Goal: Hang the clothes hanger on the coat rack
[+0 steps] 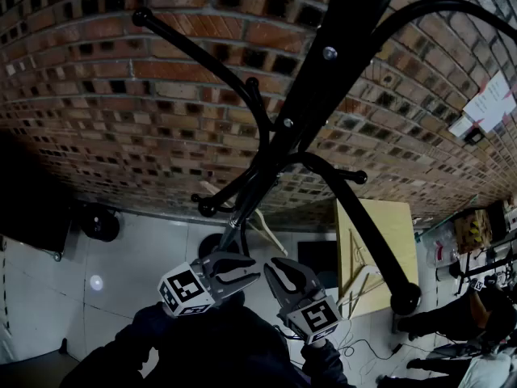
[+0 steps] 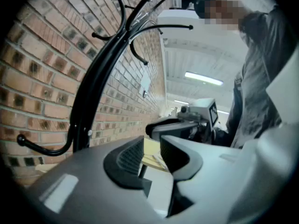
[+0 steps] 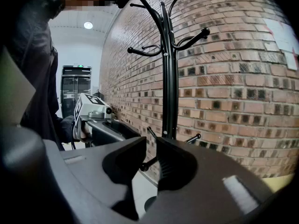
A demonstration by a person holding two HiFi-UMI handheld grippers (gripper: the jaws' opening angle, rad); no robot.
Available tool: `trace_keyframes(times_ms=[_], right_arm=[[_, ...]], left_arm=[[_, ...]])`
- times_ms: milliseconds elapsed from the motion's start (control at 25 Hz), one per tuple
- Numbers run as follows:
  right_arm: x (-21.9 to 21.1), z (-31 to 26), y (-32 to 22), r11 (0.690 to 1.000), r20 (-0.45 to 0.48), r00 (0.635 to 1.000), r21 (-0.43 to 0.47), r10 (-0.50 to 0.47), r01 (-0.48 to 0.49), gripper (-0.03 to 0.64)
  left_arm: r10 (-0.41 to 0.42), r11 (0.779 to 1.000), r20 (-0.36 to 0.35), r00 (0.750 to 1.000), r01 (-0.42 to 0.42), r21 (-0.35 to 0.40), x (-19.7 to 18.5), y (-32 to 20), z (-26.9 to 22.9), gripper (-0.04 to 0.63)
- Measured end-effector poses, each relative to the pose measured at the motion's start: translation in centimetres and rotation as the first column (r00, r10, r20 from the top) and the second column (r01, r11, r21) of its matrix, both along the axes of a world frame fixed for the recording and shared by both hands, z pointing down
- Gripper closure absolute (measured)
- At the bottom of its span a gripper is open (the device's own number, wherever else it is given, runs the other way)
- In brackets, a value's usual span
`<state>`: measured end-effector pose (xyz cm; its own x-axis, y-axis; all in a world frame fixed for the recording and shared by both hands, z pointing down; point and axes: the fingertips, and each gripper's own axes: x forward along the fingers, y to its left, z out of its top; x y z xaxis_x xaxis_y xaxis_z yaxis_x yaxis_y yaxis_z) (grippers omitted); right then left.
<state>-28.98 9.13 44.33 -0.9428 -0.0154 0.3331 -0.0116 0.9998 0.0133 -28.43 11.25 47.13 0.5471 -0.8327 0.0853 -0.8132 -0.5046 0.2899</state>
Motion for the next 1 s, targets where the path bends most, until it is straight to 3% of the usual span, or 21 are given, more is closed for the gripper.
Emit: trace_keyframes(times_ms=[280,480,720,1000], right_arm=[[5.3,0.5,-3.8,0.994,-0.007,0.994,0.000,0.113,-0.113,0.543],[11.4,0.8,-6.5,0.967,-0.006,0.967,0.006,0.256,-0.256,0.543],[21.1,0.1,-10.4,0.900,0.024,0.899,-0.011,0.436,-0.436,0.543],[32.7,1.6,-13.5,0.807,0.033,0.806,-0.043,0.591,-0.589,0.543]], left_arm=[[0.073,0.997,0.021,0.997,-0.073,0.006,3.9,-3.4,0.0,0.480],[0.216,0.976,0.022,0.976,-0.216,0.003,9.5,-5.7,-0.6,0.480],[0.369,0.929,0.034,0.929,-0.369,-0.004,18.2,-9.1,-0.5,0.480],[0.461,0.887,0.041,0.886,-0.459,-0.050,27.4,-12.9,0.7,0.480]])
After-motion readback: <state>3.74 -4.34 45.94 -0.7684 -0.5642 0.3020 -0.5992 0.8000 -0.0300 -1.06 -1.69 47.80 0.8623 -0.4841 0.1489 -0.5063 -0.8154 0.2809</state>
